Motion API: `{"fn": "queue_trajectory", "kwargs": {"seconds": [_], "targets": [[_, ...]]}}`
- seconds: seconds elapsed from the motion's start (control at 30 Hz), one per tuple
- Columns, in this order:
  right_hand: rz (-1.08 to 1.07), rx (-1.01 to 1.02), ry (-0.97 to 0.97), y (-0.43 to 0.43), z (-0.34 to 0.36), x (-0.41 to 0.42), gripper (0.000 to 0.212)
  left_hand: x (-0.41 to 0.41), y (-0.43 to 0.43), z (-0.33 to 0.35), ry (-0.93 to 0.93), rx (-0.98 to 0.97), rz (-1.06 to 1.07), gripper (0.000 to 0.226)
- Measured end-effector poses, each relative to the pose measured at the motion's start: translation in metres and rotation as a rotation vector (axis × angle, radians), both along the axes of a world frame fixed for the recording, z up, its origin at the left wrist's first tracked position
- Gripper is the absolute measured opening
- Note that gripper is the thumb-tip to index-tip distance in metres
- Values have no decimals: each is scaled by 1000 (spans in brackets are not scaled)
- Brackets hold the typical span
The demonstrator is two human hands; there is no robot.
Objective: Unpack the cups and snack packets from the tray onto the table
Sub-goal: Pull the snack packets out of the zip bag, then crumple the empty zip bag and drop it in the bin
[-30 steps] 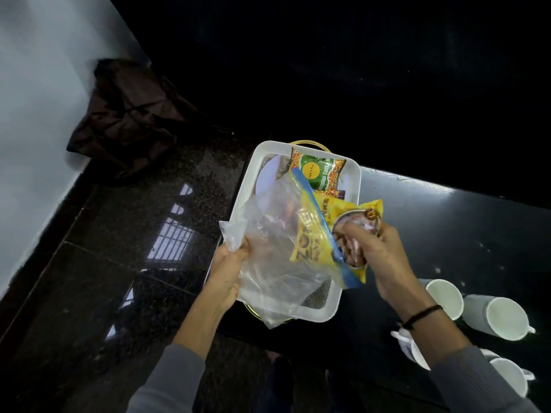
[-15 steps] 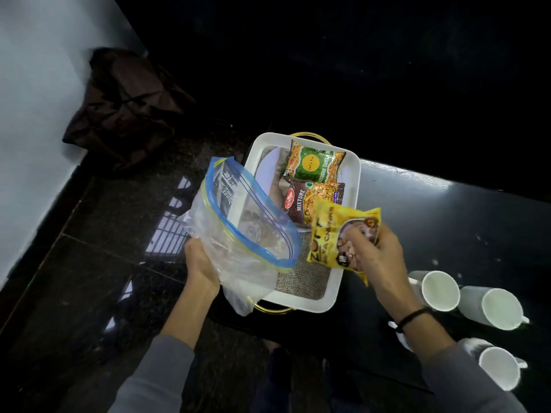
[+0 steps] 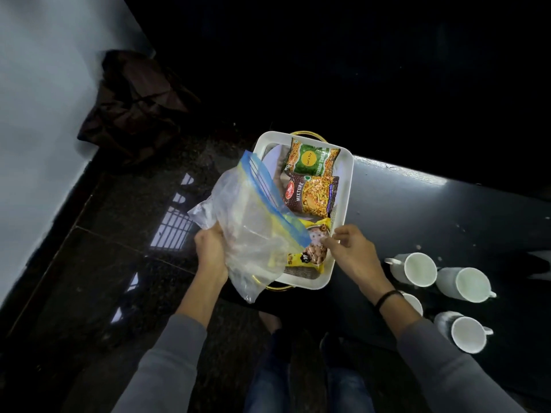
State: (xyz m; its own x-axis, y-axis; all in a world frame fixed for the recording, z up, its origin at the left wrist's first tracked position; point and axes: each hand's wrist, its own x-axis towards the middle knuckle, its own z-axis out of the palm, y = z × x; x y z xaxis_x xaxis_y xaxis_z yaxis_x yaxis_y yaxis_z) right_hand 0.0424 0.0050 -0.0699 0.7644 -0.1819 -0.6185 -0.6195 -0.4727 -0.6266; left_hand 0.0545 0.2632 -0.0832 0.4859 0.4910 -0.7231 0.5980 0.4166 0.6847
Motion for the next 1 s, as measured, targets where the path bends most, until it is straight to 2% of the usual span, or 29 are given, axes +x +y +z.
{"fn": "queue_trajectory", "kwargs": {"seconds": [0.07, 0.17, 0.23, 0.3, 0.37, 0.43, 0.53, 0.67, 0.77, 0.9, 1.0], "targets": [[13, 78, -73, 0, 24, -3, 31, -4, -5, 16, 4, 16, -22, 10], [-18, 390, -200, 3, 62, -8, 27, -7, -13, 38, -11, -5, -13, 19], [2, 549, -210, 5, 87, -11, 33, -8, -18, 54, -24, -3, -14, 21], [32, 623, -158, 5, 103, -14, 41, -9, -24, 68, -24, 2, -27, 26], [17, 646, -120, 2, 119, -21, 40, -14, -30, 87, -43, -8, -82, 38], [-98, 632, -154, -5, 129, -27, 33, -19, -34, 104, -81, 4, -163, 44], [-308, 534, -231, -25, 141, -36, 26, -27, -38, 128, -135, 121, -214, 35], [-387, 347, -321, -44, 153, -52, 16, -34, -54, 152, -197, 156, -185, 28], [-330, 418, -334, -49, 163, -67, 32, -36, -79, 170, -255, 85, -210, 29], [-277, 787, -248, -55, 187, -78, 38, -36, -114, 191, -286, 79, -240, 36], [-126, 854, -252, -60, 203, -75, 65, -38, -139, 209, -301, 93, -262, 45]]}}
